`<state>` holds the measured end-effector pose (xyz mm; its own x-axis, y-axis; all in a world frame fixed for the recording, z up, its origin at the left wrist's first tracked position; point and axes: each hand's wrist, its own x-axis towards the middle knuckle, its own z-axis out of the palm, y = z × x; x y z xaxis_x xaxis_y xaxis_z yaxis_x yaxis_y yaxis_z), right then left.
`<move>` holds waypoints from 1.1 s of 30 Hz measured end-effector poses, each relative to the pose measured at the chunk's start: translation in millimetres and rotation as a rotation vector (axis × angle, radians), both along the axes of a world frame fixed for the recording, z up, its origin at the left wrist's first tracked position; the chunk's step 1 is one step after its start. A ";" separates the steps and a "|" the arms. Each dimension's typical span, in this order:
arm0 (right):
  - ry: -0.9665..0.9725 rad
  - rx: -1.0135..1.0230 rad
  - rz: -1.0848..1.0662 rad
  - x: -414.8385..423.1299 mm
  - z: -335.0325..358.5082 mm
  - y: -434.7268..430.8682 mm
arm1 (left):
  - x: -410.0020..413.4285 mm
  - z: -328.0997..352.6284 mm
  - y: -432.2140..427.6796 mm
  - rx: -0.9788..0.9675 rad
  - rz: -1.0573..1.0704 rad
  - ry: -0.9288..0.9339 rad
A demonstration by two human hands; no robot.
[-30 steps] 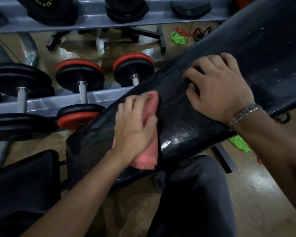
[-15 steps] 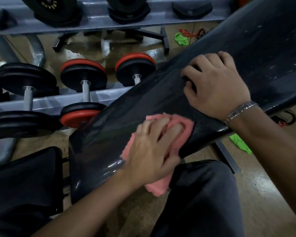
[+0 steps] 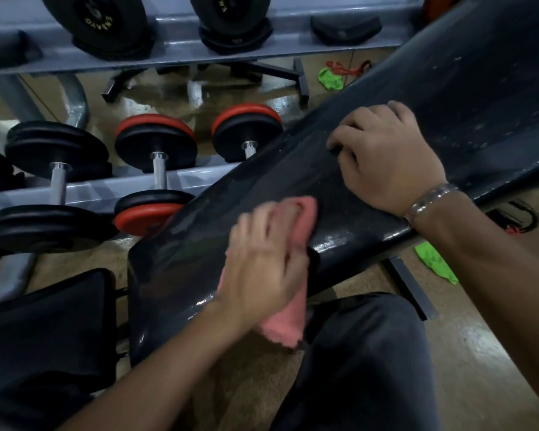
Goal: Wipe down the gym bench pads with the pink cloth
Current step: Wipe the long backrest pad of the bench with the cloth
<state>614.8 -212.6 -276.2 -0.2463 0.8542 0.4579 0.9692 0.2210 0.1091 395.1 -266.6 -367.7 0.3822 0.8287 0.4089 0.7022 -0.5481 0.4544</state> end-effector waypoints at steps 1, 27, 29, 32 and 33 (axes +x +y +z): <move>0.062 -0.033 0.009 2.1 3.3 0.3 | 3.5 3.9 6.8 -0.086 0.130 -0.058; -0.151 0.061 -0.050 31.5 16.6 -6.6 | 56.3 37.4 16.2 -0.128 0.055 -0.253; -0.143 0.049 -0.052 31.9 16.8 -6.3 | 60.2 30.8 -3.1 -0.002 -0.216 -0.173; -0.128 0.035 -0.052 31.4 17.1 -6.2 | 34.4 11.2 -4.4 0.135 -0.428 -0.029; -0.127 0.045 -0.050 31.1 16.5 -6.0 | 25.9 7.3 5.0 0.110 -0.383 -0.039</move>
<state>645.9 -218.6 -259.7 -0.2625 0.8460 0.4641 0.9565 0.1647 0.2408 421.0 -261.6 -360.4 0.6376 0.5796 0.5075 0.4210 -0.8138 0.4006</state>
